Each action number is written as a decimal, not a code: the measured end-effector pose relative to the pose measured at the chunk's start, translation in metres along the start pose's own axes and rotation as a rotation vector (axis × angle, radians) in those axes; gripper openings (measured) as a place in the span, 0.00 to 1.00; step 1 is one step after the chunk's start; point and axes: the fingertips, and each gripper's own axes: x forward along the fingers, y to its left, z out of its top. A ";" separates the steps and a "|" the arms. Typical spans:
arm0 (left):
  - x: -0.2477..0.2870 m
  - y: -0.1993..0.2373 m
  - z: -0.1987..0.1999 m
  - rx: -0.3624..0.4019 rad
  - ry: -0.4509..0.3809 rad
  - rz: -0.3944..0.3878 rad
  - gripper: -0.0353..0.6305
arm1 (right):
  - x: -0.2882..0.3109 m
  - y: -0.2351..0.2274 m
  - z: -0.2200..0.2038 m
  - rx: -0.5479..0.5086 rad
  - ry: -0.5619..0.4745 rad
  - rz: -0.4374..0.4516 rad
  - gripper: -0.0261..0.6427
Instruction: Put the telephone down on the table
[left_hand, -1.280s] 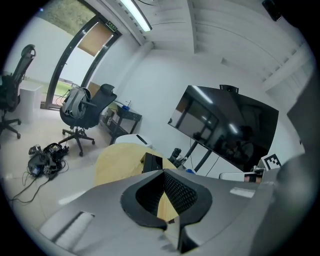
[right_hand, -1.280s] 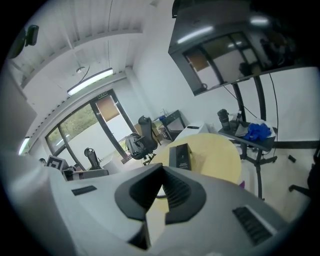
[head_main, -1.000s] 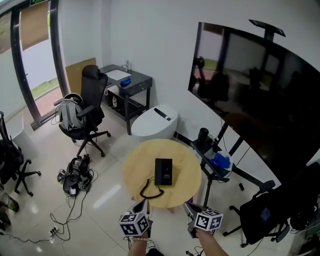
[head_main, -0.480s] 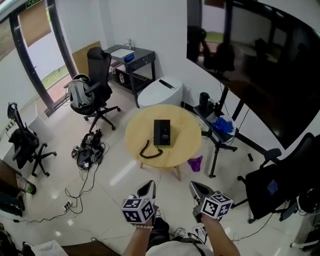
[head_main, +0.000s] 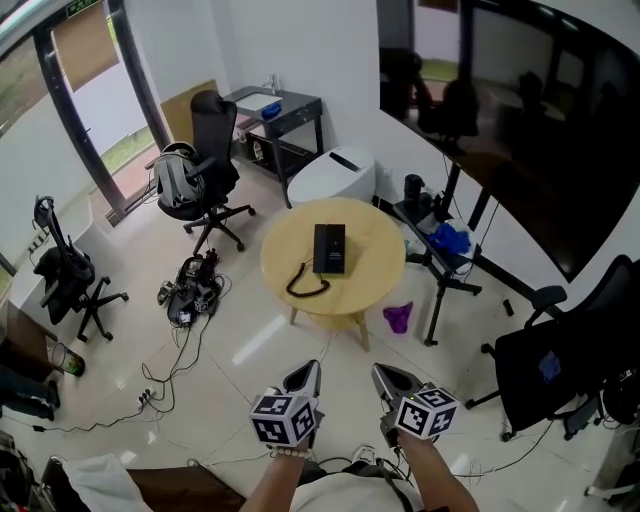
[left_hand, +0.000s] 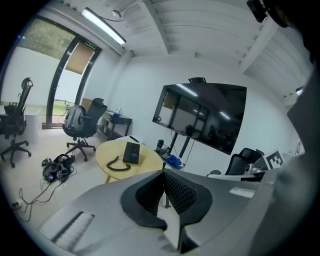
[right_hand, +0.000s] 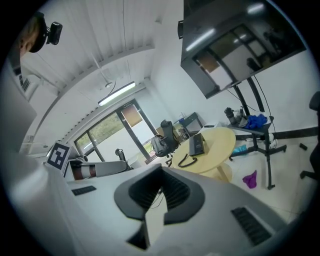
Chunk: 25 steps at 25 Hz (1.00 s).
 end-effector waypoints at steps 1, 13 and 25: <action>0.000 0.001 0.001 0.003 0.001 -0.006 0.03 | 0.001 0.002 0.002 0.007 -0.012 -0.002 0.05; 0.004 0.017 0.021 0.004 -0.017 -0.073 0.03 | 0.013 0.025 0.010 -0.018 -0.040 -0.054 0.06; 0.004 0.032 0.026 -0.024 -0.038 -0.091 0.03 | 0.024 0.035 0.010 -0.047 -0.037 -0.076 0.06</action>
